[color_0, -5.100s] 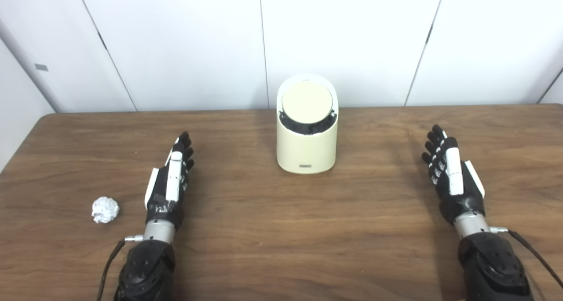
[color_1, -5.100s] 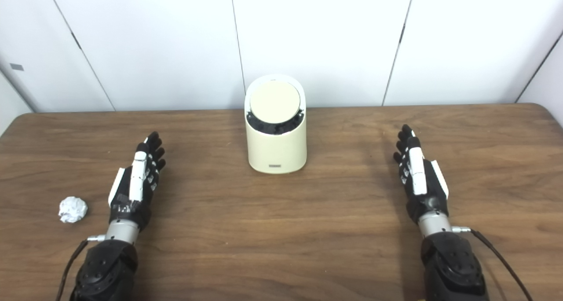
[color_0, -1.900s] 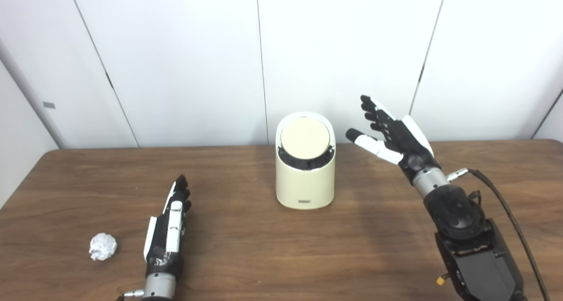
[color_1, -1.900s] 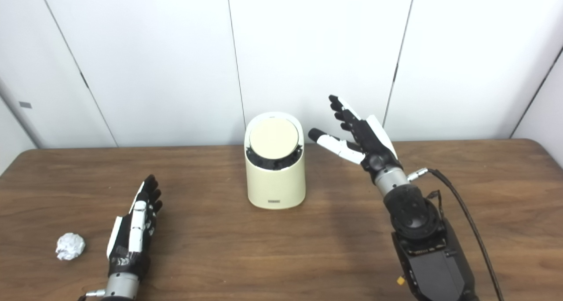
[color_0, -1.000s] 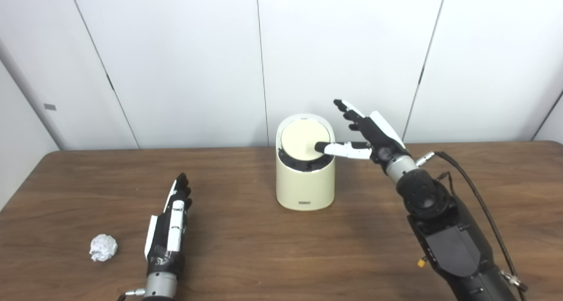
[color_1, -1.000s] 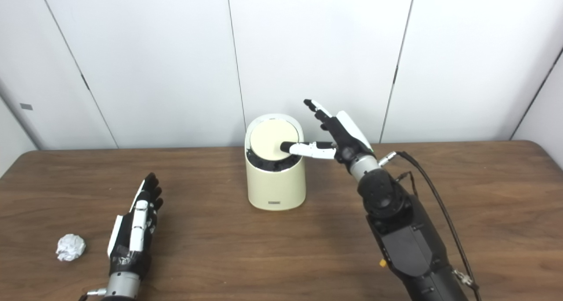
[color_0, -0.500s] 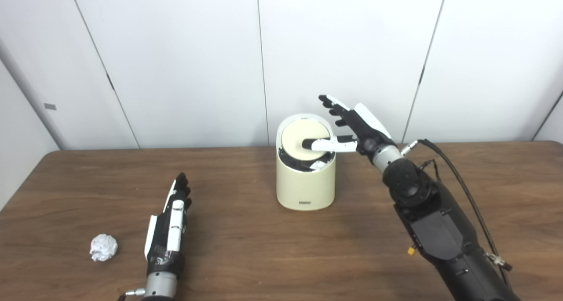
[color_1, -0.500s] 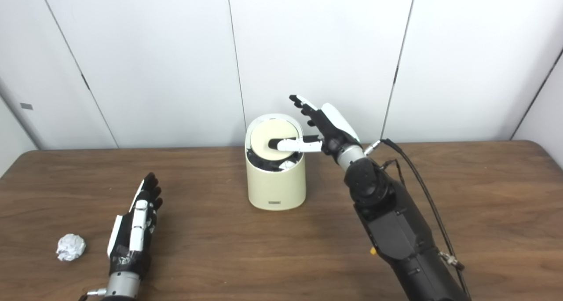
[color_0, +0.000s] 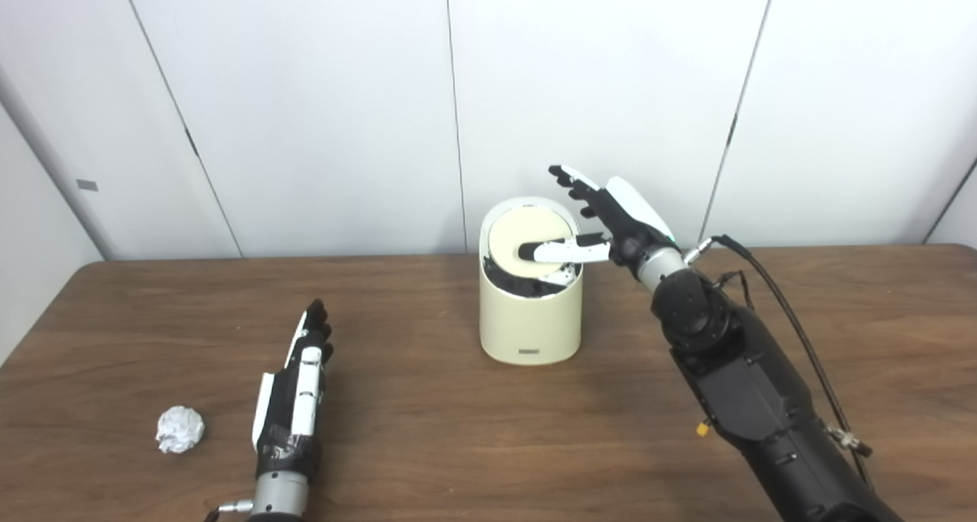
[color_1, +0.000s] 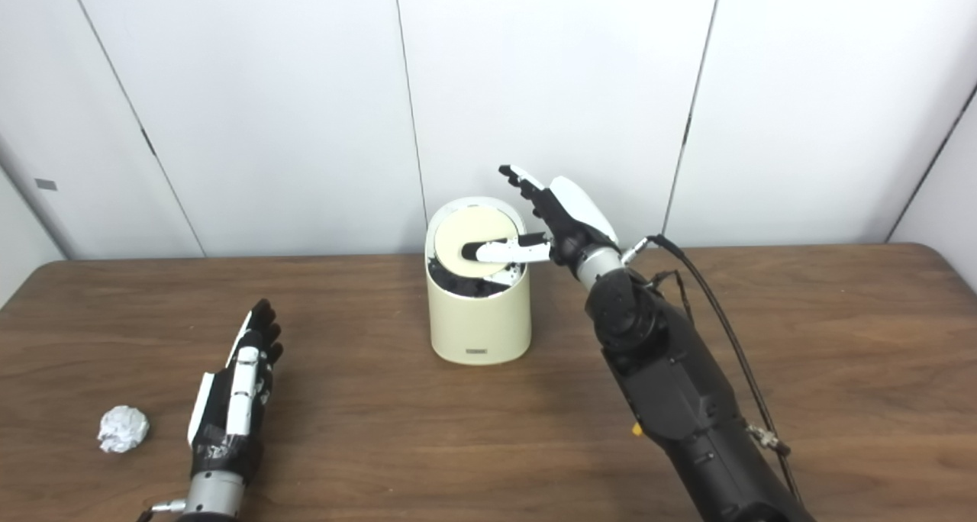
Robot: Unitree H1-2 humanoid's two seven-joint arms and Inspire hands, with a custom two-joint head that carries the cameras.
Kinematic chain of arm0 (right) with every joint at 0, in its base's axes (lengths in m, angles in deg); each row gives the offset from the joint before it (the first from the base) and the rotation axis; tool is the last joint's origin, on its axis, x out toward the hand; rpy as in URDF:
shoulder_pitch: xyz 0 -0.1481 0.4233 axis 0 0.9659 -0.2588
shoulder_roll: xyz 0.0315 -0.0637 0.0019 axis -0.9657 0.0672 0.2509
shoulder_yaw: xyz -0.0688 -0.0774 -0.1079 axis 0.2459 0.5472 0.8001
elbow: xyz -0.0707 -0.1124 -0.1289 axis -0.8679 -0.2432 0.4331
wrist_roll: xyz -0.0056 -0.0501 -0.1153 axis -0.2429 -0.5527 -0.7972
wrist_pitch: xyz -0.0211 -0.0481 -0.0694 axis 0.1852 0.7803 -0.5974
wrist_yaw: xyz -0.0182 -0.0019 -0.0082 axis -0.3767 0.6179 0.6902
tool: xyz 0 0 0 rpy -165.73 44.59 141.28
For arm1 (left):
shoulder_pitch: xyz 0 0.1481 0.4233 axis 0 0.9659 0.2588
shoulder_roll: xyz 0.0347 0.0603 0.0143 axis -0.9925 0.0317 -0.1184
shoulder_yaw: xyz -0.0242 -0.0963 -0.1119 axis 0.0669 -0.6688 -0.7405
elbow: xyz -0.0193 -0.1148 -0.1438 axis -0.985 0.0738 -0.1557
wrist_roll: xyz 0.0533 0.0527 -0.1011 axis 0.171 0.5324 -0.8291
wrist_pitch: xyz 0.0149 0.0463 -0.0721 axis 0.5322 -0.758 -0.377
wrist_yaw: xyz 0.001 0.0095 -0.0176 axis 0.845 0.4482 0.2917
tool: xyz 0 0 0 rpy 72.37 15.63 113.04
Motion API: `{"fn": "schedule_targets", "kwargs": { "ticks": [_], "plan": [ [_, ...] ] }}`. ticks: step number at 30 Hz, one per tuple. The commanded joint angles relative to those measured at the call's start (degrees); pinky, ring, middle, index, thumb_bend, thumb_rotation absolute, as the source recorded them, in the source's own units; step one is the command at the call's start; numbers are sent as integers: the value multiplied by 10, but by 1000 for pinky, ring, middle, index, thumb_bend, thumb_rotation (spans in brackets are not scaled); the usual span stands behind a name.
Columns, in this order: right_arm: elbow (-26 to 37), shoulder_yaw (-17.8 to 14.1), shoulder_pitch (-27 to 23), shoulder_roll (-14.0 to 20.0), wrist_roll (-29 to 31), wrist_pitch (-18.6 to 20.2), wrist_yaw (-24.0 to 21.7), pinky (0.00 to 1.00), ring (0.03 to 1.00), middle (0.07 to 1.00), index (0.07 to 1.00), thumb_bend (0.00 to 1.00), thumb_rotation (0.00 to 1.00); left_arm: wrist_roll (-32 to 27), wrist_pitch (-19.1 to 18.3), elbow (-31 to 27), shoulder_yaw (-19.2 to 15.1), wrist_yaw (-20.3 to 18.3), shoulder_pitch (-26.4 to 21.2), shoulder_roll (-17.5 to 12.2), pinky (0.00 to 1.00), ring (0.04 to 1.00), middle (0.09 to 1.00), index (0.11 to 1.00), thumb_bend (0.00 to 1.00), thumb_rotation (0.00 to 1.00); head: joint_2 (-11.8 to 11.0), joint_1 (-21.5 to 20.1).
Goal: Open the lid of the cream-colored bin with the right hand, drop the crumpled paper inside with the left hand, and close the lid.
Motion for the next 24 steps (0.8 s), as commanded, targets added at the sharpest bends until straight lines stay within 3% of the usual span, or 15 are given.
{"fn": "schedule_targets", "kwargs": {
  "ticks": [1, 7, 11, 16, 24],
  "plan": [
    [7, 1, -37, 1, -8, -19, 13, 839, 913, 929, 929, 810, 503, -1, 14, 38, 11, 0, 20, 16, 1000, 1000, 1000, 1000, 360, 893, 1, 0],
    [4, 13, -38, 8, -29, -22, 15, 845, 910, 923, 930, 843, 557, 1, 6, 30, 12, 2, 23, 18, 1000, 1000, 1000, 1000, 374, 899, 4, 0],
    [7, 17, -38, 14, -35, -18, 7, 866, 919, 927, 933, 822, 525, 2, 6, 27, 12, 3, 23, 20, 1000, 1000, 1000, 1000, 371, 905, 9, 1],
    [11, 25, -36, 27, -41, -20, 0, 888, 921, 923, 932, 793, 343, -1, 8, 25, 11, 3, 23, 22, 1000, 1000, 1000, 1000, 353, 916, 11, 1],
    [6, 35, -35, 44, -49, -30, -1, 888, 914, 919, 930, 845, 248, 3, 1, 15, 11, 7, 24, 25, 1000, 1000, 1000, 1000, 347, 921, 19, 1]
  ]
}}
